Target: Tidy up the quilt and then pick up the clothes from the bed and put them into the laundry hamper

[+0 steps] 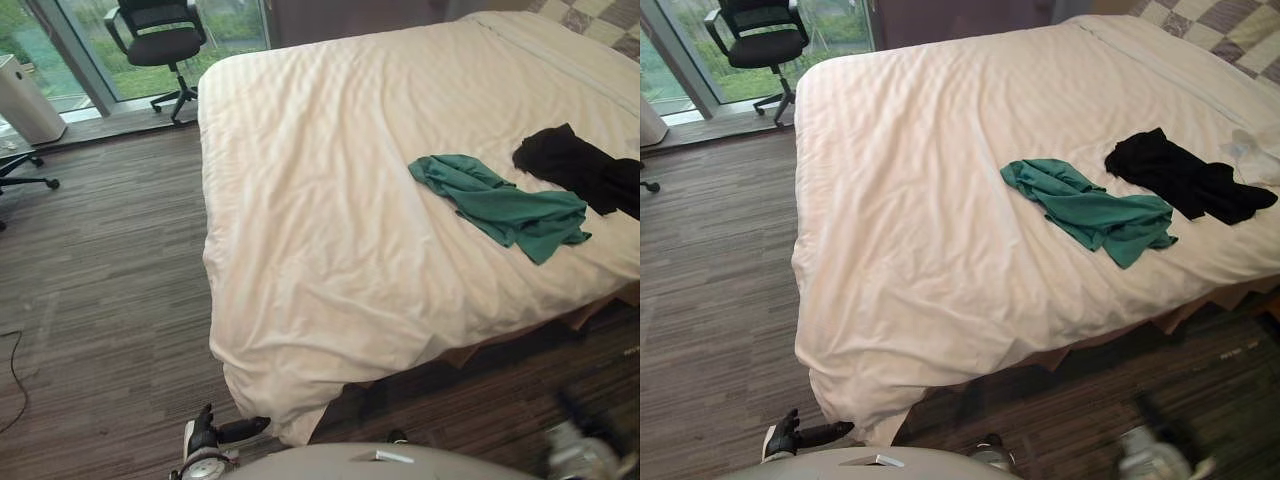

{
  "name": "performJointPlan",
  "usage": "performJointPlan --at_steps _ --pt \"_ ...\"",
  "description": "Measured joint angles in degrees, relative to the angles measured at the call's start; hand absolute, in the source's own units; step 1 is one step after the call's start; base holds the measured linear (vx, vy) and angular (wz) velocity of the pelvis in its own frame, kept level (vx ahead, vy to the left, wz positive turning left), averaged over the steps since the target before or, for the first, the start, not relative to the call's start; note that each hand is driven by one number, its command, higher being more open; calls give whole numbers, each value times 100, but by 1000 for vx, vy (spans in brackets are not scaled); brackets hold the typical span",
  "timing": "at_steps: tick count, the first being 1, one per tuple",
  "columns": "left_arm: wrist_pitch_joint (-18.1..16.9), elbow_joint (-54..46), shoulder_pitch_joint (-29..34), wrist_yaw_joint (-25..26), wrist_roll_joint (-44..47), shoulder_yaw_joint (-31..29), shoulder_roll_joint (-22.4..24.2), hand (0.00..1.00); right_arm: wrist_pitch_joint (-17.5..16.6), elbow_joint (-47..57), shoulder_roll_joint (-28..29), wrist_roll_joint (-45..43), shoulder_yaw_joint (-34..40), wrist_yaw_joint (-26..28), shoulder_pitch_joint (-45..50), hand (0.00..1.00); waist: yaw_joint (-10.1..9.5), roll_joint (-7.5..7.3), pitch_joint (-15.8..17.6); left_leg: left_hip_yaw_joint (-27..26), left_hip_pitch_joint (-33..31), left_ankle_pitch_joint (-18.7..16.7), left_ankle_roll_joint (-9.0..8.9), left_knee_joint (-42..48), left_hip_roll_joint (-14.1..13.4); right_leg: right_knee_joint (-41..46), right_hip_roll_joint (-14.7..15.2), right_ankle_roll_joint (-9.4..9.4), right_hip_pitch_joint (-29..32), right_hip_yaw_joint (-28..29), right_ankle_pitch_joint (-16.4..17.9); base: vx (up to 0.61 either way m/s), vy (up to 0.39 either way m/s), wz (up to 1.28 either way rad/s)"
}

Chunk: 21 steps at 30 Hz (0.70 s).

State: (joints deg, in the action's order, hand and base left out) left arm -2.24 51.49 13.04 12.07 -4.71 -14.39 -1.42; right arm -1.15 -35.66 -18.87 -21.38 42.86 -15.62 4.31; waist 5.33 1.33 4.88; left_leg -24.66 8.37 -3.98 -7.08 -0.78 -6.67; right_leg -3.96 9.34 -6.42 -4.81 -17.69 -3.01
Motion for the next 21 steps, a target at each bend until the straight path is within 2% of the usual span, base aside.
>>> performJointPlan --at_steps 1,3,5,8,12,15,18,21 --pt "3 14 31 -10 -4 7 -8 100 -84 522 59 69 -14 -73 42 0 28 0 0 4 -2 -7 -2 5 -5 0 -5 -1 18 12 1 33 -3 -23" --pt "2 20 13 -25 -18 29 -62 100 -515 1822 238 380 -70 -350 46 0 51 -58 24 40 -5 -25 -6 23 -27 -1 -29 -3 -2 47 -2 39 -17 -11" --pt "-12 15 -10 -44 -40 87 -140 100 -549 2159 334 701 -183 -527 -152 0 60 -131 31 121 1 -31 -1 48 -39 0 -32 -2 -47 12 -3 19 -17 9" --pt "-21 -18 -11 -139 -76 311 -315 100 -545 2787 349 1290 -930 -731 -510 0 32 -229 49 181 -10 -36 -2 52 -32 11 -16 -2 -61 -32 -4 -26 -4 8" --pt "-35 -20 -4 -190 -297 492 -373 100 -581 3094 82 1581 -2145 -466 -1076 0 -91 -234 57 334 -23 -38 8 64 17 37 46 -4 -126 -160 -4 -40 9 17" --pt "-35 -19 13 -213 -294 535 -398 100 -724 3093 -113 1603 -3135 -201 -1601 0 -285 -256 82 491 -118 -7 37 69 38 44 69 -15 -122 -291 -12 -38 4 23" --pt "-35 -17 25 -211 -284 528 -405 100 -776 3093 -87 1516 -3894 74 -2063 0 -422 -291 159 670 -228 48 62 67 41 44 70 -16 -132 -443 -12 -28 -17 31" --pt "-39 -17 19 -209 -255 517 -396 100 -837 3091 131 952 -4677 400 -2508 0 -640 -306 185 894 -377 99 80 75 39 43 64 -15 -144 -655 -13 -10 -19 40"
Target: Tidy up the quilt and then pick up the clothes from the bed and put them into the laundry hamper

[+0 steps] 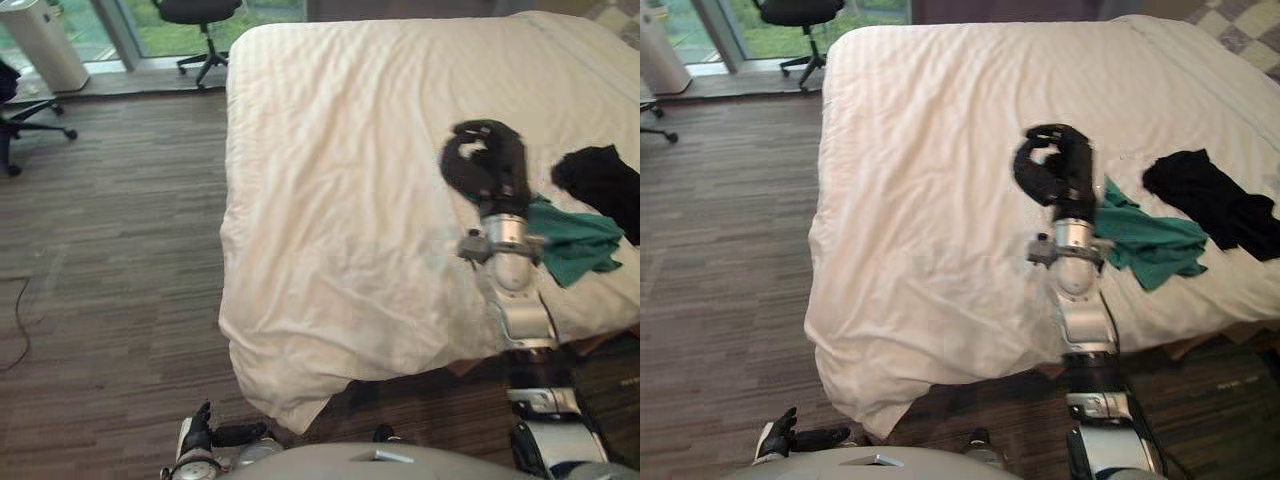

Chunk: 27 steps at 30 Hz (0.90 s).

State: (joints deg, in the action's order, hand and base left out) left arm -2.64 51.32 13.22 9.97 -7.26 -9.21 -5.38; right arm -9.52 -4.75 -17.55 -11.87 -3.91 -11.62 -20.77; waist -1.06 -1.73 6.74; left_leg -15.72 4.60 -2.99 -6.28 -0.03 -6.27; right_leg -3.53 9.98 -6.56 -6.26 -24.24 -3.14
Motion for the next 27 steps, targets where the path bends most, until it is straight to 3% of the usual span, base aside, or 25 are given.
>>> performJointPlan --at_steps 5,8,12,16,18,19,22,27 --pt "-139 -8 -137 15 40 -12 1 100 -36 -245 641 -675 -1478 554 -565 0 -388 -102 96 371 -154 19 6 95 -7 -1 -12 2 -131 -345 0 0 -8 40" --pt "-186 -14 -218 57 88 -39 -4 100 -41 -762 1400 -686 -2432 886 -745 0 -640 -210 197 693 -420 18 7 240 -5 27 -14 4 -119 -658 1 -10 -8 46" --pt "-240 -33 -417 91 92 -69 -3 100 -27 -1731 1919 -615 -2969 1053 -797 0 -886 -209 480 988 -670 18 11 417 -5 70 -3 9 -106 -963 4 -41 -8 47" --pt "-250 -183 -561 104 158 -77 45 100 149 -3104 2195 91 -2817 1040 -703 0 -974 -120 845 1147 -890 40 44 578 30 218 85 61 -49 -1183 39 -71 29 24" --pt "-237 -177 -605 102 233 -76 58 100 253 -3716 2198 271 -2577 980 -470 0 -963 -90 872 1156 -1030 88 85 577 90 245 119 76 93 -1195 51 -100 38 3" --pt "-242 -177 -610 102 234 -76 95 100 138 -3881 2145 518 -2504 1000 -312 0 -942 -85 897 1153 -1082 112 109 576 139 249 176 74 163 -1192 52 -69 27 -3" --pt "-230 -121 -652 106 224 -52 65 100 43 -3984 2319 799 -2278 1063 -219 0 -777 -74 905 1106 -1075 137 143 576 197 279 248 73 180 -1176 52 -65 43 -5" --pt "-213 -91 -692 52 221 27 -9 100 20 -4037 2288 1365 -1924 1249 -102 0 -774 -133 890 1042 -994 216 198 449 293 344 358 63 181 -1150 49 -57 44 1"
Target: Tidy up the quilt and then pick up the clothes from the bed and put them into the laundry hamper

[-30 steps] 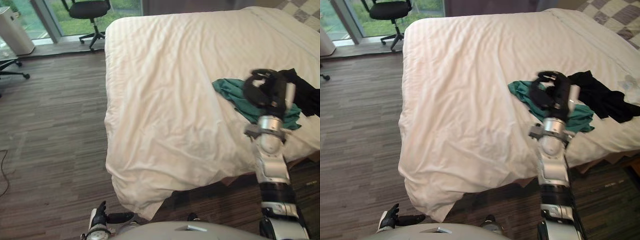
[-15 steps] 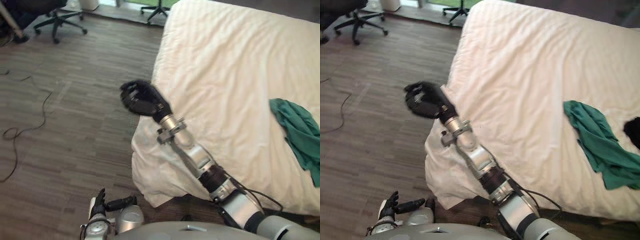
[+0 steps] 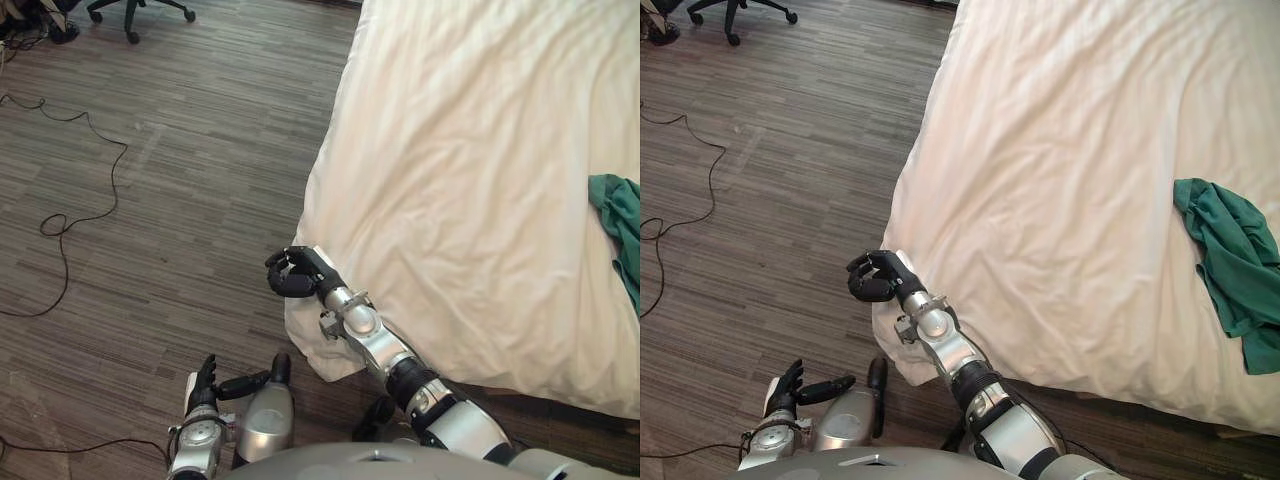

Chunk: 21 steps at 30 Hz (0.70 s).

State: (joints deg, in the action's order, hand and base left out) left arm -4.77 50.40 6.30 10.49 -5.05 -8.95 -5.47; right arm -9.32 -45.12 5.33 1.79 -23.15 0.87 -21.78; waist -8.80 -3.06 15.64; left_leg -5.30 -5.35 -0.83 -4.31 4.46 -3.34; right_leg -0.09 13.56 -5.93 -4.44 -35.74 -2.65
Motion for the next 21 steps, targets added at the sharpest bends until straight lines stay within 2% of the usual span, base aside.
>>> performJointPlan --at_steps 4,6,8,9,12,14,17,21 --pt "24 90 -16 -58 -4 133 -126 100 12 174 -67 225 -116 268 194 0 139 -112 -27 -149 137 51 71 -171 129 -24 121 -107 8 169 -71 -28 55 -12" --pt "29 91 -8 -69 -8 230 -194 100 83 367 -141 187 -332 423 348 0 143 -180 -67 -234 201 55 76 -238 177 -59 135 -127 6 244 -87 4 41 -22" --pt "66 92 -2 -110 -13 251 -270 100 298 642 -267 -142 -808 735 474 0 143 -290 -136 -293 249 53 79 -298 183 -102 133 -148 13 309 -102 33 15 -19" --pt "97 92 -1 -153 -14 260 -313 100 525 718 -378 -451 -1157 959 575 0 140 -347 -172 -310 273 52 80 -317 182 -103 131 -148 12 321 -102 43 -6 -8" --pt "112 87 -2 -237 -14 384 -395 100 1043 931 -716 -1200 -1986 1357 666 0 125 -401 -205 -363 288 48 82 -317 177 -103 130 -136 42 384 -113 63 -5 -9" --pt "113 93 0 -237 -13 388 -400 100 1152 1303 -781 -1687 -2254 1452 663 0 131 -400 -205 -410 318 47 82 -315 163 -108 121 -116 52 448 -132 29 -3 -15" --pt "112 101 18 -219 -11 386 -398 100 1142 2425 -751 -2599 -2510 1489 479 0 122 -400 -213 -556 391 -33 65 -238 76 -124 59 -29 52 612 -197 -10 -9 -26" --pt "103 144 39 -173 -10 386 -395 100 856 3399 -482 -3638 -2536 1505 344 0 170 -376 -274 -627 381 -137 47 -95 15 -146 21 13 48 664 -227 -51 -14 -16"
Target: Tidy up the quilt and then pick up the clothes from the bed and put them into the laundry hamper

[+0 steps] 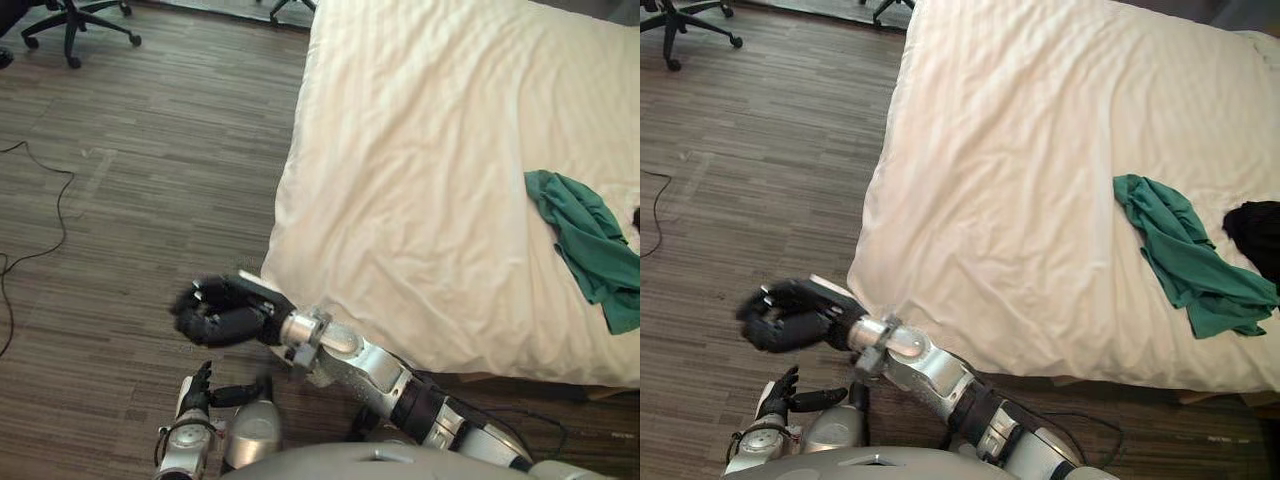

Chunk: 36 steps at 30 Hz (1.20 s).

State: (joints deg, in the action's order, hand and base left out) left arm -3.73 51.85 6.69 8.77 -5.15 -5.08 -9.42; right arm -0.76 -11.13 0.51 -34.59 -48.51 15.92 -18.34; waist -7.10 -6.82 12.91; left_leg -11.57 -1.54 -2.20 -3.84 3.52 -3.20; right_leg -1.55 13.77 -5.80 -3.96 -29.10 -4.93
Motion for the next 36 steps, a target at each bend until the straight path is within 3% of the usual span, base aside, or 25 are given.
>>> performJointPlan --at_steps 4,9,14,16,20,25,28,33,34,36 --pt "-17 126 105 103 1 1 16 100 -156 806 26 -1156 -47 154 340 0 118 90 -206 -62 -10 -45 -12 52 -28 13 -17 0 46 106 0 -23 -5 -10" --pt "-32 270 84 185 5 -11 39 100 -538 969 20 -1411 687 -69 706 0 272 173 -264 -60 -105 -57 -15 149 -48 17 -36 0 98 116 0 -41 -10 -2" --pt "-5 391 64 103 3 -10 75 100 -762 762 -229 -1265 2620 -430 1641 0 343 310 -376 -104 -93 -42 -15 130 -49 4 -41 -1 115 155 0 -29 -4 -4" --pt "25 393 82 46 1 -9 112 100 -770 56 -282 -867 3694 -678 1887 0 443 388 -411 -218 -93 -32 -15 111 -51 -31 -41 -33 186 275 -20 -21 -2 -25" --pt "61 393 115 -82 1 -7 171 100 -811 -1445 -244 -871 5553 -1298 2000 0 634 542 -467 -448 20 -18 -27 -21 -50 -78 -45 -87 287 503 -55 -3 -4 -30" --pt "170 460 -8 -179 21 -16 174 100 -967 -2502 -179 -858 6864 -1600 2094 0 882 605 -512 -829 275 -31 -48 -196 -56 -175 -82 -121 294 819 -104 8 2 -38" --pt "177 460 -198 -195 139 -53 221 100 -905 -3696 -216 -916 8362 -2174 2193 0 938 634 -528 -1025 425 -58 -70 -298 -54 -258 -91 -148 294 952 -120 -4 -2 -31" --pt "280 455 -292 -213 341 -778 270 100 -542 -4701 -427 -907 10461 -2495 3097 0 1305 746 -586 -1466 726 -209 -175 -393 -142 -281 -195 -137 307 1402 -113 33 -23 -48" --pt "279 440 -346 -214 341 -868 272 100 -477 -4708 -425 -901 10538 -2524 3302 100 1354 752 -590 -1505 757 -225 -186 -395 -151 -282 -198 -129 305 1433 -108 13 -30 -31" --pt "275 376 -426 -228 338 -946 274 100 -346 -4715 -407 -864 10544 -2535 3648 100 1409 756 -593 -1582 812 -243 -197 -422 -156 -282 -211 -120 306 1506 -99 -16 -33 -20"
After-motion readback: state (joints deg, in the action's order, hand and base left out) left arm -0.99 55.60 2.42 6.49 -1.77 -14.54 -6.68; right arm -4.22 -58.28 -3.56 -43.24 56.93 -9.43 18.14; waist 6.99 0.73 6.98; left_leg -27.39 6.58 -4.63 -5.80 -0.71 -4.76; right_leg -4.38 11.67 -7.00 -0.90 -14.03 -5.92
